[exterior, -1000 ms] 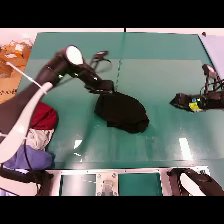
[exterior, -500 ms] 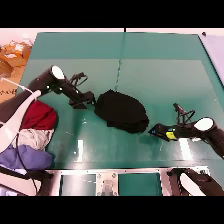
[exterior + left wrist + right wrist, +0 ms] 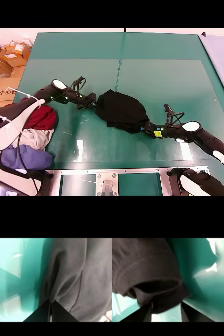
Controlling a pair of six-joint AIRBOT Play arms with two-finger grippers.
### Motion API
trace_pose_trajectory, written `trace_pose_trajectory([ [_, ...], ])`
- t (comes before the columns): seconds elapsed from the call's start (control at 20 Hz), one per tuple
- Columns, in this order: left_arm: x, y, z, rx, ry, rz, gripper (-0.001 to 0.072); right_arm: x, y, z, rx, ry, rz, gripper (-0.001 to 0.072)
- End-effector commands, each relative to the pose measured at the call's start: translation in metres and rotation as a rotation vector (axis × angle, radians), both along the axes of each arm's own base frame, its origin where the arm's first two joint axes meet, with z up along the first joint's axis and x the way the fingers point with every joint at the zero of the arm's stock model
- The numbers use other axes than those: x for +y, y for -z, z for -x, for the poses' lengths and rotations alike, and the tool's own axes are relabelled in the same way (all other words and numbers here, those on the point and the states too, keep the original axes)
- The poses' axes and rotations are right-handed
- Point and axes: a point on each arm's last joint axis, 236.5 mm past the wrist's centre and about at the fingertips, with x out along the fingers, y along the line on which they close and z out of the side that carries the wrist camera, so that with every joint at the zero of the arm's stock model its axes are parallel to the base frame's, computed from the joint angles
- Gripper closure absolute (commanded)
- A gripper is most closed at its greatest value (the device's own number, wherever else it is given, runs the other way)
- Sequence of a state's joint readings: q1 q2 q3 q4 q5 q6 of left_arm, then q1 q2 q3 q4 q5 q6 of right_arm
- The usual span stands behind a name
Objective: Fold the shirts.
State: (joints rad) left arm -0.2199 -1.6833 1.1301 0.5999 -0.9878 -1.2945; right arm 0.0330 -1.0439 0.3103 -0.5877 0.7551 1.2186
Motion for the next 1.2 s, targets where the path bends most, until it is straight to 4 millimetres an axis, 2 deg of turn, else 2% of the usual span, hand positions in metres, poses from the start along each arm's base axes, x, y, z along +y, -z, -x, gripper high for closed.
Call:
trace_pose_trajectory([
  [0.0, -0.004, -0.004, 0.007, 0.011, 0.034, 0.042, 0.0679, -0.003, 0.005, -0.022, -0.058, 0.024, 0.039, 0.0284],
  [0.05, -0.001, -0.005, 0.007, 0.012, 0.036, 0.043, 0.068, -0.007, 0.003, -0.031, -0.084, 0.042, 0.054, 0.0345],
  [0.2, 0.017, -0.015, -0.001, 0.017, 0.034, 0.055, 0.068, -0.017, -0.007, -0.054, -0.173, 0.05, 0.101, 0.065],
  [0.25, 0.024, -0.022, -0.005, 0.015, 0.033, 0.065, 0.068, -0.024, -0.009, -0.06, -0.196, 0.035, 0.128, 0.07],
  [0.4, 0.05, -0.057, -0.021, -0.016, 0.033, 0.095, 0.0681, -0.069, -0.02, -0.081, -0.238, 0.063, 0.217, 0.0701],
  [0.5, 0.07, -0.101, -0.038, -0.123, -0.015, 0.083, 0.0681, -0.102, -0.049, -0.098, -0.273, 0.124, 0.216, 0.0702],
  [0.6, 0.084, -0.173, -0.046, -0.292, -0.052, 0.08, 0.0682, -0.126, -0.107, -0.119, -0.374, 0.159, 0.202, 0.0701],
  [0.65, 0.086, -0.213, -0.045, -0.391, -0.054, 0.079, 0.0682, -0.13, -0.145, -0.127, -0.448, 0.148, 0.204, 0.0702],
  [0.75, 0.085, -0.304, -0.032, -0.619, -0.053, 0.084, 0.0681, -0.128, -0.245, -0.139, -0.664, 0.107, 0.241, 0.0701],
  [0.85, 0.083, -0.402, -0.003, -0.865, -0.066, 0.107, 0.0681, -0.121, -0.351, -0.132, -0.893, 0.091, 0.289, 0.0701],
  [0.9, 0.084, -0.454, 0.018, -1.005, -0.08, 0.109, 0.0681, -0.116, -0.4, -0.122, -0.989, 0.099, 0.301, 0.0701],
  [1.0, 0.087, -0.541, 0.07, -1.258, -0.108, 0.119, 0.0681, -0.103, -0.485, -0.088, -1.17, 0.12, 0.322, 0.0701],
  [1.05, 0.088, -0.58, 0.1, -1.379, -0.12, 0.126, 0.0681, -0.095, -0.522, -0.066, -1.255, 0.132, 0.329, 0.0701],
  [1.15, 0.093, -0.642, 0.156, -1.625, -0.135, 0.102, 0.0681, -0.079, -0.575, -0.02, -1.403, 0.134, 0.359, 0.0701],
])
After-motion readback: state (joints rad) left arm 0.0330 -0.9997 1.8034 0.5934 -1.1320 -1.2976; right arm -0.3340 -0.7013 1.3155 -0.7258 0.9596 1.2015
